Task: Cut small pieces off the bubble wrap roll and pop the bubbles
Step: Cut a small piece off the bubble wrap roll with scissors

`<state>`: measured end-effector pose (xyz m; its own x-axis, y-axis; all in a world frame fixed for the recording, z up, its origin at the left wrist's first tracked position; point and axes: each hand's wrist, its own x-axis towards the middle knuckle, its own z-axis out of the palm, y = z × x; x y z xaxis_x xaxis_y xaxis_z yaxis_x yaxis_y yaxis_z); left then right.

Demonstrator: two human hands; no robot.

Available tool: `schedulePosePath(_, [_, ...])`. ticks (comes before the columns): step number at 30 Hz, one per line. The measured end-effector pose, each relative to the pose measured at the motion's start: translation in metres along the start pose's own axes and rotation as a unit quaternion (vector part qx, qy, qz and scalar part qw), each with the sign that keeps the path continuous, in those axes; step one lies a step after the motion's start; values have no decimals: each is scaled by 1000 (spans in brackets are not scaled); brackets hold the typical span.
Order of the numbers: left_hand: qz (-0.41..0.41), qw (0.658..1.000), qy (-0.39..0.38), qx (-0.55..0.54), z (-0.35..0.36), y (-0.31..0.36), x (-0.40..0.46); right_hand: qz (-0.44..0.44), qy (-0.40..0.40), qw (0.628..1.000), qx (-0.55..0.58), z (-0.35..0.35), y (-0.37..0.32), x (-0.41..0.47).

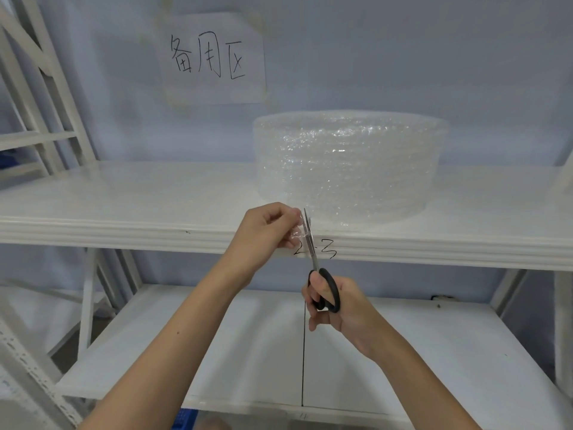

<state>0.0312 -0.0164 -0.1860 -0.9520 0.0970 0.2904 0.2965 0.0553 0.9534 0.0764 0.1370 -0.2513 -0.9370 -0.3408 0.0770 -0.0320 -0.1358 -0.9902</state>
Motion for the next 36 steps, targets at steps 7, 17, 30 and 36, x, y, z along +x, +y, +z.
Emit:
schedulePosePath(7, [18, 1000, -19, 9, 2, -2, -4, -8, -3, 1000, -14, 0, -12, 4])
schedulePosePath(17, [25, 999, -31, 16, 1, -7, -2, -14, -5, 1000, -13, 0, -17, 12])
schedulePosePath(30, [33, 998, -45, 39, -1, -4, -6, -26, -13, 1000, -7, 1, -23, 14])
schedulePosePath(36, [31, 998, -44, 34, -1, -4, -4, -22, -1, 1000, -16, 1, -21, 17])
